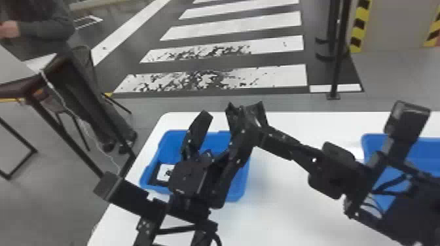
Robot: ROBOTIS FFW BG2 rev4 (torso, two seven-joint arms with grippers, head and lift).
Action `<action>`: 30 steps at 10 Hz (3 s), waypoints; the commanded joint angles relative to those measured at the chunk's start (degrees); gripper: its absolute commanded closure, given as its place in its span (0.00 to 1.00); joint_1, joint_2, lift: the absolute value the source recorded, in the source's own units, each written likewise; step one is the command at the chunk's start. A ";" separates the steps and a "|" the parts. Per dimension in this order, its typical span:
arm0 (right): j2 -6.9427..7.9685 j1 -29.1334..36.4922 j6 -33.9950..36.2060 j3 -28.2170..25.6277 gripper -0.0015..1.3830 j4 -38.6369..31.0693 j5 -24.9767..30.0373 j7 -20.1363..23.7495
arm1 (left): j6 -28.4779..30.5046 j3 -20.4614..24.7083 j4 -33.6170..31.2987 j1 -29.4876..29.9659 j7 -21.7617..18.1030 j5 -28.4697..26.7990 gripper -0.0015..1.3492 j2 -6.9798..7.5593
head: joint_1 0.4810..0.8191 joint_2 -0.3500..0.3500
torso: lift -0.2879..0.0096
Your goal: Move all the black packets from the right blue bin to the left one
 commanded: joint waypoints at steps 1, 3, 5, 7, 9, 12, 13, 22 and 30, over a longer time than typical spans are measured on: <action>0.01 -0.18 0.09 0.38 0.85 -0.11 0.00 0.01 | 0.44 0.00 0.00 -0.05 0.00 0.11 0.22 -0.01 | 0.56 0.94 | 0.50; -0.08 -0.32 0.09 0.49 0.85 -0.25 -0.34 0.01 | 2.41 0.00 0.00 -0.05 -0.53 0.11 0.27 -0.01 | 0.57 0.94 | 0.50; 0.01 -0.61 0.09 0.49 0.85 -0.67 -0.57 0.01 | 2.13 0.00 -0.14 -0.05 -0.44 -0.35 0.82 0.08 | 0.58 0.93 | 0.50; 0.01 -0.46 0.09 0.49 0.85 -0.53 -0.57 0.01 | 0.58 -0.34 -0.14 -0.05 0.26 -0.80 0.90 0.08 | 0.56 0.94 | 0.50; 0.01 -0.61 0.09 0.49 0.85 -0.39 -0.57 0.01 | -1.10 -0.46 -0.14 -0.05 0.70 0.57 0.86 0.08 | 0.55 0.95 | 0.50; -0.08 -0.61 -1.04 0.49 0.79 -0.25 -0.69 0.01 | -2.09 -0.80 -0.14 0.09 1.85 -3.43 0.90 0.25 | 0.53 0.96 | 0.50; 0.01 -0.61 -1.74 0.49 0.56 0.17 -0.57 0.01 | -2.51 -0.80 -0.14 -0.05 1.85 -3.77 0.90 0.25 | 0.53 0.96 | 0.50; -0.17 0.80 -7.23 -0.54 0.05 1.58 -3.88 0.89 | -2.79 9.71 27.14 -13.83 5.63 -25.25 0.69 -1.15 | 0.56 1.00 | 0.50; 1.32 6.71 15.55 -27.05 0.07 -6.44 23.31 -4.12 | -14.74 5.94 8.72 -0.33 1.06 -9.60 0.07 -1.94 | 0.55 0.84 | 0.50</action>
